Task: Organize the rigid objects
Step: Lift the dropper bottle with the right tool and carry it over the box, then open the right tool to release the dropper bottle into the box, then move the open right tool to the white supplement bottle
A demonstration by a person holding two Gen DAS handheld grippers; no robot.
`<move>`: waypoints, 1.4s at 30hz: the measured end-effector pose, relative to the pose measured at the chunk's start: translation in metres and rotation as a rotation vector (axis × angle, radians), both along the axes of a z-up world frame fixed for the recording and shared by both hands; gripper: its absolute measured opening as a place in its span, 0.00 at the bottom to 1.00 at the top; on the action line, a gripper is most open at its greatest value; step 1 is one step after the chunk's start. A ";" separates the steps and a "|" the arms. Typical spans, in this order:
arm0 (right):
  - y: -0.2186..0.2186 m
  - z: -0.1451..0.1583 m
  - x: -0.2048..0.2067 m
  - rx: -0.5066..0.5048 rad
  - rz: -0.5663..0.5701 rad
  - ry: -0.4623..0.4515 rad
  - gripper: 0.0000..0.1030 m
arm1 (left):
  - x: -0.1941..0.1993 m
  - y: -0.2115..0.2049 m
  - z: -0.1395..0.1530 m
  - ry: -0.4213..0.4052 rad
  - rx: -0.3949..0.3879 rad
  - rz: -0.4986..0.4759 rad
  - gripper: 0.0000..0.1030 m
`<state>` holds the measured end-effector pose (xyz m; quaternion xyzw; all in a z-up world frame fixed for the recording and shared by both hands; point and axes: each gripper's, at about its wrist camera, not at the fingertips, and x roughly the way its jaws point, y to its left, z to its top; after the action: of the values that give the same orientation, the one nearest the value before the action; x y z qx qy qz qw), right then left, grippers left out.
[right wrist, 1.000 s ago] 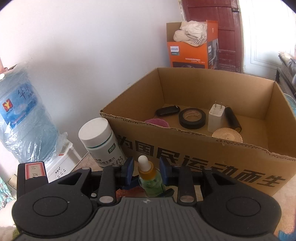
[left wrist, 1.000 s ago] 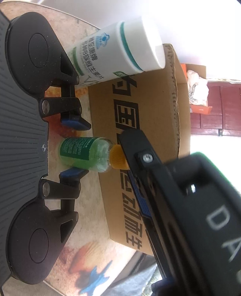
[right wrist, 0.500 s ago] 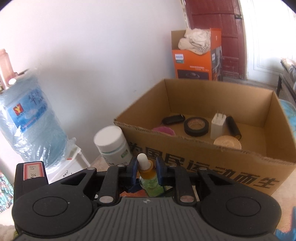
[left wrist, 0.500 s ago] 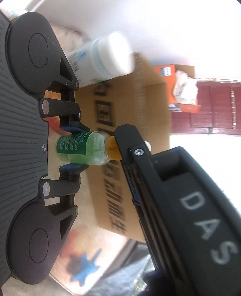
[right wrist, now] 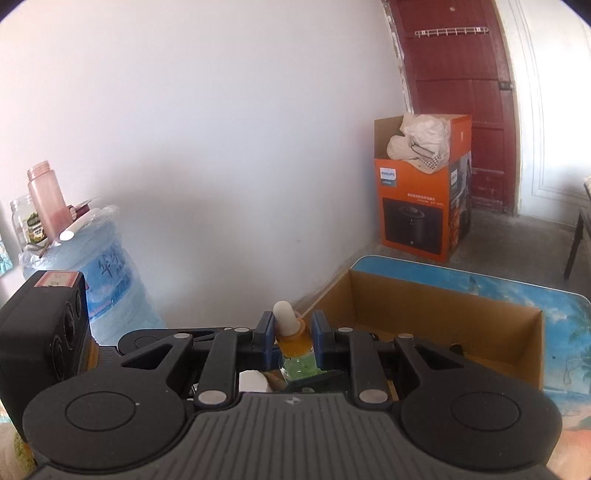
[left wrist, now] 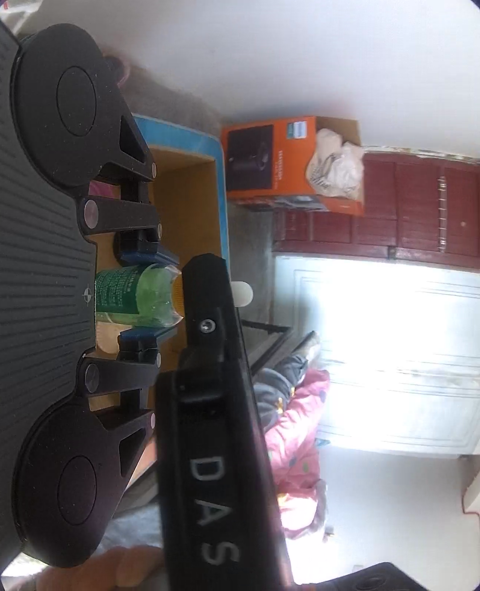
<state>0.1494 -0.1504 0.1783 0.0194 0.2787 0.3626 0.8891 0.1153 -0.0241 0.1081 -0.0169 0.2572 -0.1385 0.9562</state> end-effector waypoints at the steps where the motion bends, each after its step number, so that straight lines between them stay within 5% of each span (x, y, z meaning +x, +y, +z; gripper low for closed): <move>1: -0.001 -0.002 0.013 0.000 -0.001 0.027 0.23 | 0.013 0.001 -0.001 0.035 -0.014 0.002 0.30; 14: 0.005 -0.088 0.137 -0.013 0.003 0.316 0.23 | 0.131 -0.001 -0.063 0.399 -0.004 0.074 0.30; 22: 0.013 -0.122 0.156 -0.020 0.026 0.388 0.22 | 0.141 0.013 -0.077 0.543 -0.013 0.123 0.33; 25: 0.013 -0.127 0.157 -0.009 0.038 0.410 0.20 | 0.140 0.020 -0.083 0.589 -0.080 0.107 0.36; 33: 0.011 -0.107 0.143 -0.011 0.035 0.363 0.20 | 0.126 0.023 -0.072 0.523 -0.099 0.109 0.54; 42: -0.052 -0.059 0.079 0.185 -0.049 0.289 0.22 | 0.048 0.021 -0.021 0.257 -0.074 0.066 0.83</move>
<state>0.2288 -0.2020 0.1189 0.1597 0.3688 0.3583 0.8427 0.1632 -0.0036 0.0867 -0.0783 0.3716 -0.1130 0.9182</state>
